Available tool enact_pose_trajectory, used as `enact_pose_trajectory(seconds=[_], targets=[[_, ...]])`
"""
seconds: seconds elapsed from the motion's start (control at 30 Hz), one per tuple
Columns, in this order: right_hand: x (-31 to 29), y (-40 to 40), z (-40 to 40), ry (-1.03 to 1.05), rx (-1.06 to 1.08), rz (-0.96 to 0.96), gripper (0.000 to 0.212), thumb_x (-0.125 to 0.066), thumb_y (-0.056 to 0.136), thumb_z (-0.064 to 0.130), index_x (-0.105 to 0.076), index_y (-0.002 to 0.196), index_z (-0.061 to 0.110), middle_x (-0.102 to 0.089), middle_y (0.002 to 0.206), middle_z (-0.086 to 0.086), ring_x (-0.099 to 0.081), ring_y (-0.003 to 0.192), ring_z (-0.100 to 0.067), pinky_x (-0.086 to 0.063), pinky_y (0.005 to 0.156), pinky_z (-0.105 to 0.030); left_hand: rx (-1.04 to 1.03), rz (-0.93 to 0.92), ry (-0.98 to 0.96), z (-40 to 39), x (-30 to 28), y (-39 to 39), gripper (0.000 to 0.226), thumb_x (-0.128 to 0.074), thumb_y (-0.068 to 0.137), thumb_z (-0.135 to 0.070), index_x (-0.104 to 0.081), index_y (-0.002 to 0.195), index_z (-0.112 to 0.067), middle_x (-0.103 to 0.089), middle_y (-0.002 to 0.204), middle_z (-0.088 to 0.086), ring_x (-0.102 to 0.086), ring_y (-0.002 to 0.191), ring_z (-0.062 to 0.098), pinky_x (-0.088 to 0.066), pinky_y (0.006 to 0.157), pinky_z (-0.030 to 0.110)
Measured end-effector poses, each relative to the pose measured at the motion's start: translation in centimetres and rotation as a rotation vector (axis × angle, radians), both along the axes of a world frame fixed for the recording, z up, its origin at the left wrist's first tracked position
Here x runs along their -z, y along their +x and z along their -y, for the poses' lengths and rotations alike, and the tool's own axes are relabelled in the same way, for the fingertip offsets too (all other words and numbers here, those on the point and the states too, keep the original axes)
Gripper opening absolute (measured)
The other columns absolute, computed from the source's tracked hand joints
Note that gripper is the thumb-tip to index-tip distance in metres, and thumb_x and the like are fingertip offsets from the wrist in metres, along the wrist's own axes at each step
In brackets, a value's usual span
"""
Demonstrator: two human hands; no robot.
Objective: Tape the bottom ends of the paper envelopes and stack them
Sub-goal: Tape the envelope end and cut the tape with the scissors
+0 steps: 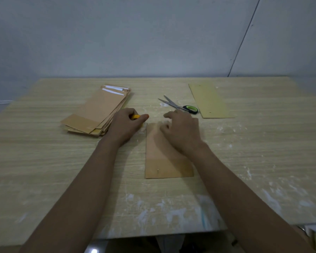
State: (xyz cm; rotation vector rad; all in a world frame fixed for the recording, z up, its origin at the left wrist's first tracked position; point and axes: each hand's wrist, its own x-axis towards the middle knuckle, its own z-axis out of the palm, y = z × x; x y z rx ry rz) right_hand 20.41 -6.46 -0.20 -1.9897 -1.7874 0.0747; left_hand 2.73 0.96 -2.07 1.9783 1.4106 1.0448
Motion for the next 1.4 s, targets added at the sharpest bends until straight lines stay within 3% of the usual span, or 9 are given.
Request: enact_pose_trajectory(seconds=[0.1,0.23,0.5,0.63,0.8,0.9,1.0,1.23,1.4], targets=[[0.3,1.7,-1.6,0.111,0.250,-0.067,0.039,-0.056,0.089,0.035,-0.063,0.121,0.015,-0.054,0.122,-0.007,-0.047,0.116,-0.032,-0.039,0.092,-0.044,0.014,0.019,-0.027,-0.1,0.1,-0.1,0.051,-0.075,0.084,-0.042,-0.052,0.065,-0.001,-0.041,0.057,0.002,-0.035,0.052,0.012,-0.030,0.051,0.029],[0.5,3.1,-3.0,-0.104,0.417,-0.045,0.049,-0.046,0.095,0.044,-0.056,0.125,0.007,-0.042,0.134,-0.011,-0.037,0.122,-0.036,-0.035,0.095,-0.047,0.021,0.030,-0.033,-0.2,0.1,-0.2,0.052,-0.075,0.083,-0.047,-0.053,0.066,-0.003,-0.042,0.059,0.001,-0.037,0.054,0.013,-0.031,0.053,0.030],[-0.6,3.6,-2.9,-0.186,0.434,-0.070,0.054,-0.057,0.089,0.052,-0.058,0.122,0.010,-0.039,0.135,-0.012,-0.039,0.124,-0.036,-0.032,0.098,-0.049,0.107,0.085,-0.153,-0.5,0.1,-0.8,0.057,-0.065,0.084,-0.057,-0.057,0.077,-0.001,-0.052,0.072,0.007,-0.046,0.063,0.015,-0.037,0.061,0.032],[-1.2,3.3,-2.5,-0.244,0.418,-0.058,0.047,-0.060,0.091,0.041,-0.054,0.126,0.010,-0.043,0.133,-0.013,-0.043,0.124,-0.035,-0.032,0.101,-0.049,0.163,0.144,-0.211,-0.2,-0.2,-1.1,0.035,-0.061,0.075,-0.040,-0.061,0.083,-0.006,-0.058,0.076,0.010,-0.050,0.067,0.015,-0.040,0.064,0.031],[-1.3,2.0,-1.5,-0.233,0.353,-0.075,0.036,-0.054,0.098,0.023,-0.045,0.129,0.006,-0.049,0.132,-0.013,-0.055,0.118,-0.033,-0.042,0.097,-0.045,0.204,0.123,-0.122,-0.3,-0.3,-1.9,0.012,-0.074,0.088,-0.025,-0.073,0.090,-0.013,-0.073,0.093,0.006,-0.062,0.079,0.006,-0.049,0.078,0.024],[-1.4,1.3,-0.2,-0.134,0.290,-0.106,0.034,-0.056,0.097,0.028,-0.046,0.121,0.005,-0.058,0.121,-0.014,-0.060,0.107,-0.034,-0.047,0.080,-0.039,0.168,0.158,-0.128,-0.7,-0.1,-2.4,0.010,-0.078,0.085,-0.021,-0.074,0.094,-0.022,-0.073,0.098,-0.005,-0.064,0.085,-0.002,-0.050,0.076,0.011],[-1.8,1.0,1.8,-0.081,0.253,-0.044,0.036,-0.061,0.093,0.041,-0.050,0.104,0.009,-0.058,0.098,-0.008,-0.058,0.088,-0.028,-0.038,0.067,-0.032,0.156,0.226,-0.184,-1.3,0.2,-2.8,0.021,-0.083,0.079,-0.018,-0.074,0.095,-0.028,-0.073,0.105,-0.007,-0.067,0.097,0.007,-0.053,0.087,0.025],[-2.0,-0.6,5.9,-0.045,0.251,0.110,0.040,-0.056,0.088,0.054,-0.044,0.082,0.017,-0.040,0.066,0.003,-0.048,0.068,-0.026,-0.038,0.069,-0.033,0.168,0.172,-0.134,-1.1,-0.2,-2.9,0.024,-0.082,0.079,-0.016,-0.075,0.102,-0.021,-0.073,0.096,-0.011,-0.065,0.089,0.000,-0.048,0.084,0.018],[-1.6,-1.8,7.4,-0.047,0.190,0.172,0.037,-0.054,0.088,0.054,-0.042,0.085,0.019,-0.044,0.072,0.003,-0.046,0.073,-0.025,-0.033,0.071,-0.034,0.164,0.133,-0.111,-1.1,-0.2,-2.8,0.018,-0.079,0.083,-0.018,-0.076,0.101,-0.020,-0.074,0.093,-0.006,-0.065,0.087,0.005,-0.049,0.081,0.019]])
